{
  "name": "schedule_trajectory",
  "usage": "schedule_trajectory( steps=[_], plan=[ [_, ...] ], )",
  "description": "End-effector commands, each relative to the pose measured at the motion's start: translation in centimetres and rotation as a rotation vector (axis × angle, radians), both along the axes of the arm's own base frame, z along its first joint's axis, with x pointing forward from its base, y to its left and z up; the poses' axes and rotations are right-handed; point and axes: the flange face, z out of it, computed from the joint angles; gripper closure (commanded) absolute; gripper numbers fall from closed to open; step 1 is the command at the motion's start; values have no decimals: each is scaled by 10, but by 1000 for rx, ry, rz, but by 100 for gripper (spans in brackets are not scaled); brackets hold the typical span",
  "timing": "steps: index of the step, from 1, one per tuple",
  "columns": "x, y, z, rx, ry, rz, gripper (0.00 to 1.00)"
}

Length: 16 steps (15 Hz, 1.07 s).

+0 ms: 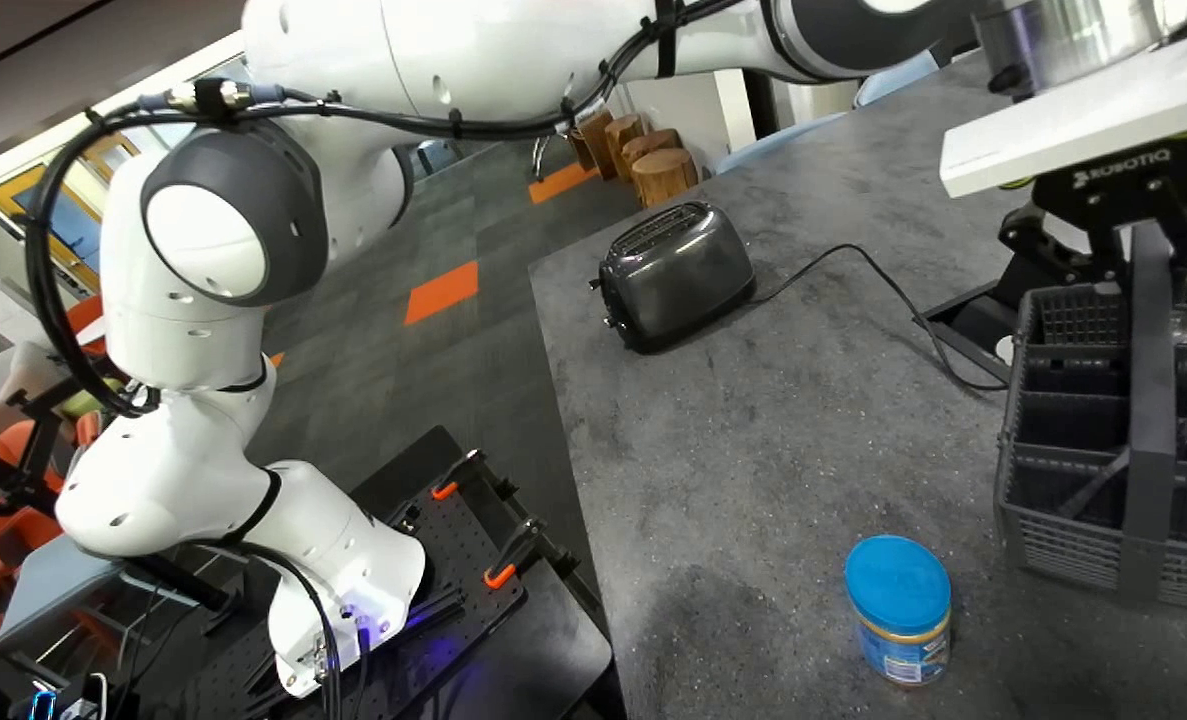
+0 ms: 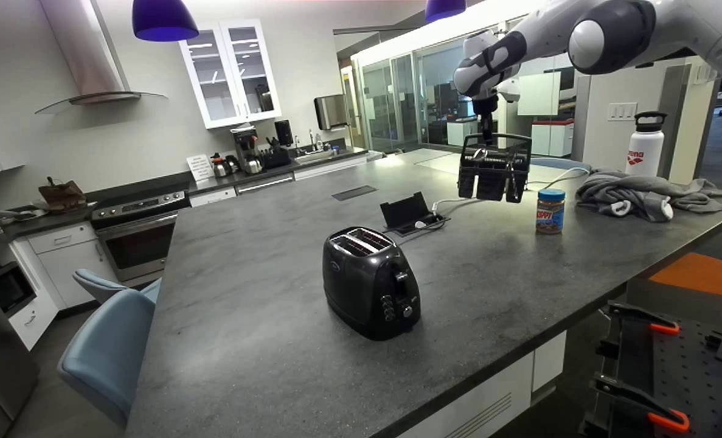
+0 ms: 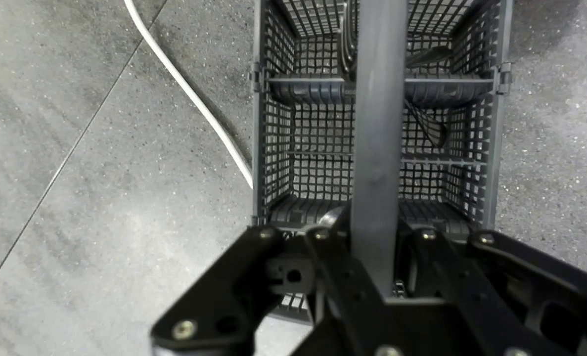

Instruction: Move the cutlery basket closer to the bread toaster

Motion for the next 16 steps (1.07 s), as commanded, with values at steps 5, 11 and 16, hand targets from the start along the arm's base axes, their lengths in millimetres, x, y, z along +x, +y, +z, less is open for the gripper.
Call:
schedule_trajectory(
  steps=[5, 11, 16],
  plan=[
    [23, 55, 32, -50, 39, 95, 98],
    [26, 103, 25, -53, 108, 182, 98],
    [7, 151, 26, -84, 179, 280, 98]
  ],
)
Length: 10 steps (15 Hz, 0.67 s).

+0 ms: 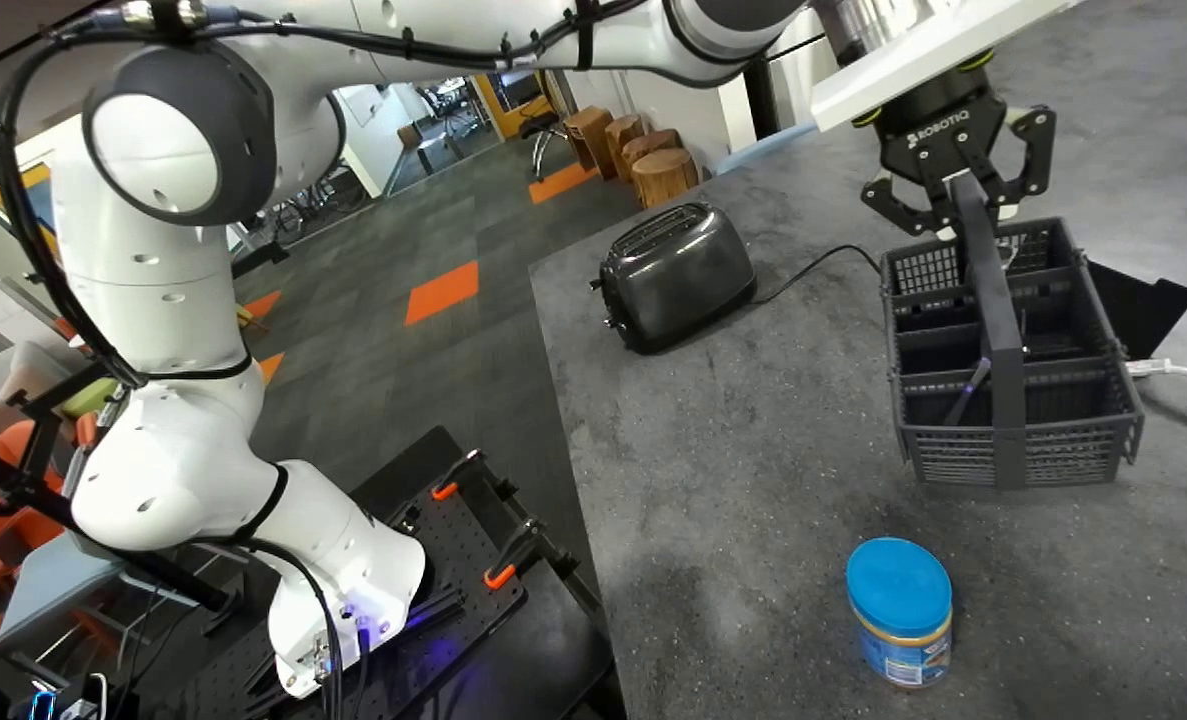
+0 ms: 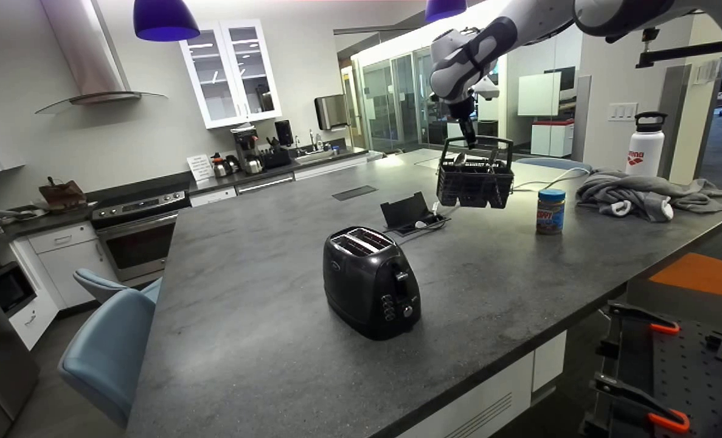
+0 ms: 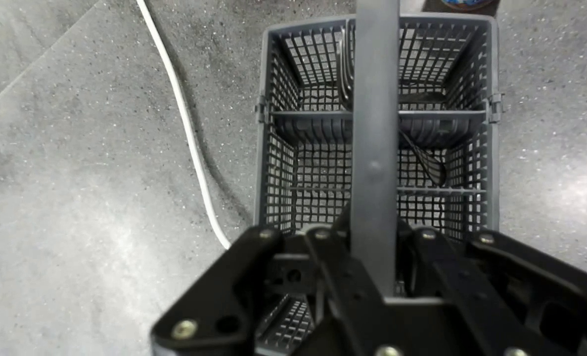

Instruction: Move the cutlery basket closer to the bread toaster

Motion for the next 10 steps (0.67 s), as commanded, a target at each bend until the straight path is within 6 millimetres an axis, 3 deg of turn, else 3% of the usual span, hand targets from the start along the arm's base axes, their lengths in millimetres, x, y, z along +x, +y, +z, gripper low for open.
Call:
schedule_trajectory(
  steps=[1, 4, 10],
  plan=[
    [-28, 41, 20, -36, 31, 97, 98],
    [-41, 68, 17, -57, 55, 182, 98],
    [-74, 114, -14, -61, 60, 333, 98]
  ],
)
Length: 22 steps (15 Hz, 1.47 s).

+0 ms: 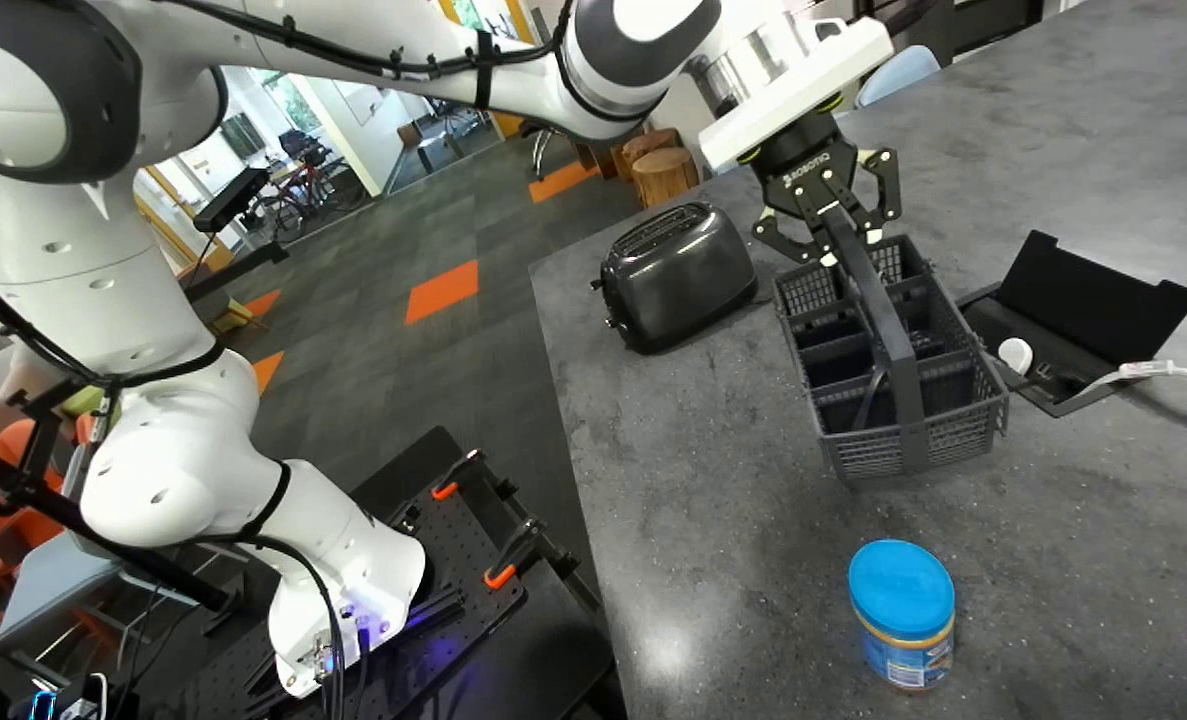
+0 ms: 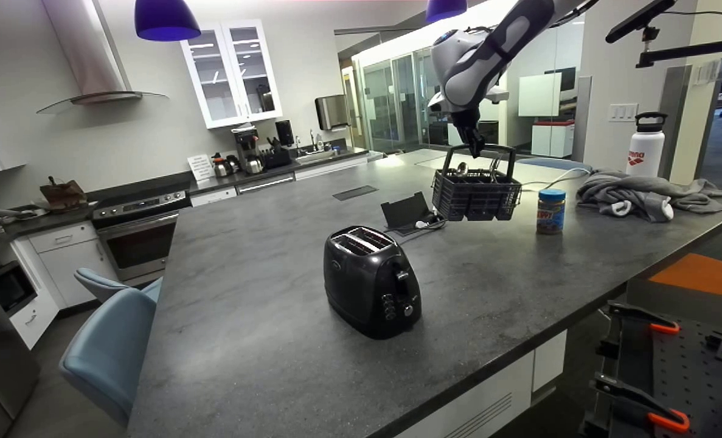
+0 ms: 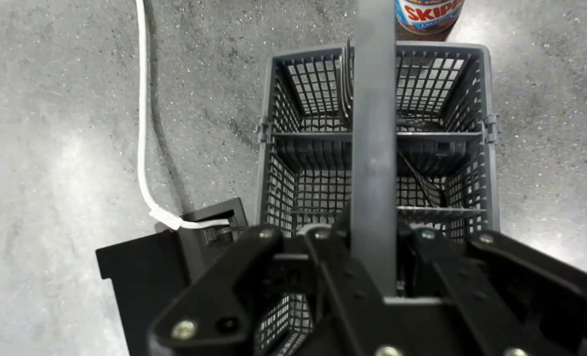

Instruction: Move the cutlery basket closer to the bread toaster

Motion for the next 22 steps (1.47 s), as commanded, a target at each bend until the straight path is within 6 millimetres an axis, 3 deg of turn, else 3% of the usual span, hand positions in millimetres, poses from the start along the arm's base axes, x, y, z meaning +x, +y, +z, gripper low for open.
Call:
schedule_trajectory(
  steps=[1, 7, 13, 22],
  plan=[
    [-30, 31, 0, -9, -22, 110, 98],
    [-39, 69, -17, -21, -18, 202, 98],
    [-30, 103, -28, -24, -7, 271, 98],
    [-18, 117, -59, -67, 19, 385, 98]
  ],
)
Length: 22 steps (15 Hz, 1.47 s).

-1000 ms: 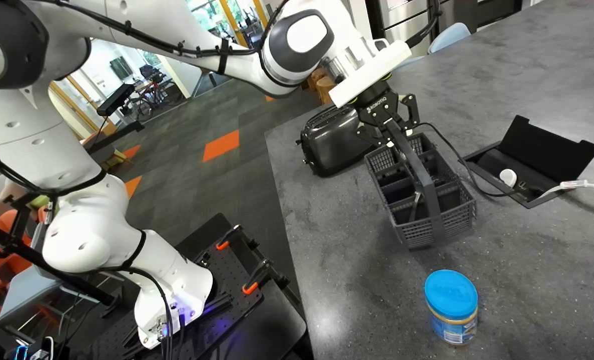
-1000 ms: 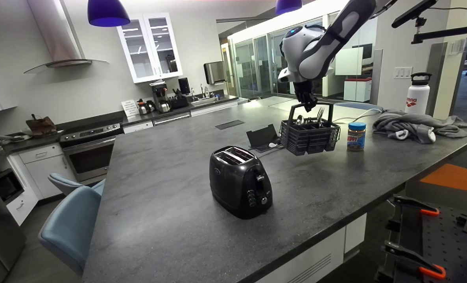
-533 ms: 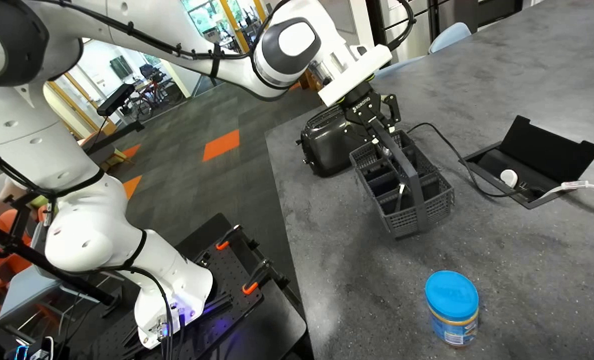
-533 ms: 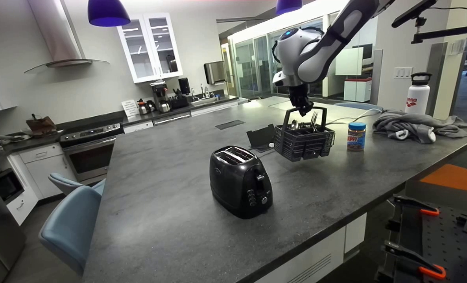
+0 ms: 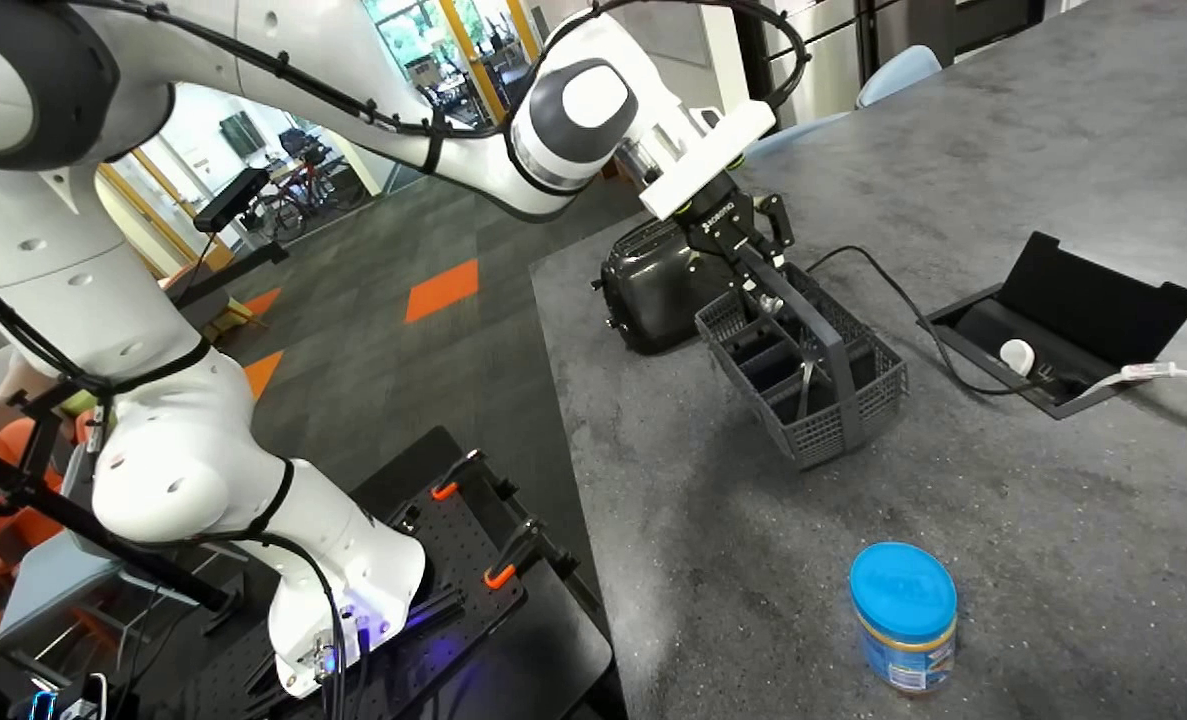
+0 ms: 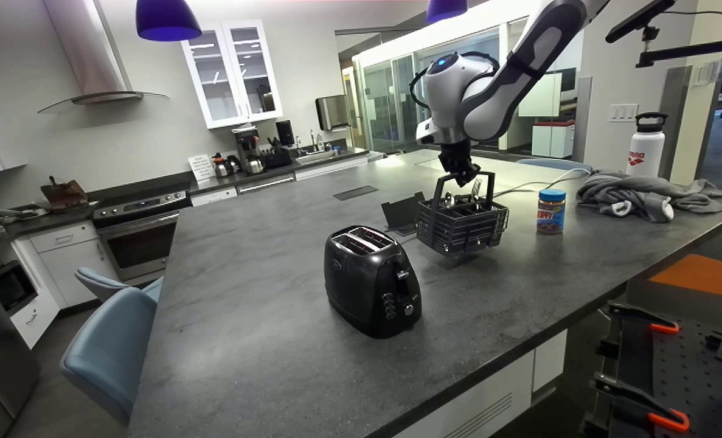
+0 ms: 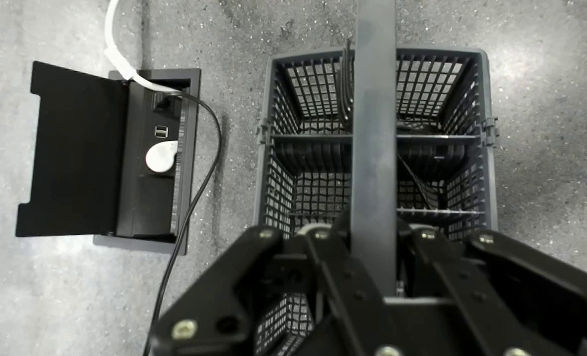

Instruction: Move the cutlery basket closer to the bread toaster

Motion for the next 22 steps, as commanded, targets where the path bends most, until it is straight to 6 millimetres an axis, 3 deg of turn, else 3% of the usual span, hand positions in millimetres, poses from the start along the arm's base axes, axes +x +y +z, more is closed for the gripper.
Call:
schedule_trajectory(
  steps=[1, 5, 6, 7, 9, 16, 22],
  plan=[
    [4, 3, -5, -26, -8, 35, 98],
    [4, 4, -21, -29, 22, 50, 98],
    [4, 5, -22, -34, 24, 51, 66],
    [3, 5, -23, -41, 24, 48, 65],
    [1, 4, -18, -53, 11, 52, 52],
    [-18, -17, 47, -69, -20, -79, 1],
    [-55, -34, 122, 11, -26, -178, 0]
  ],
)
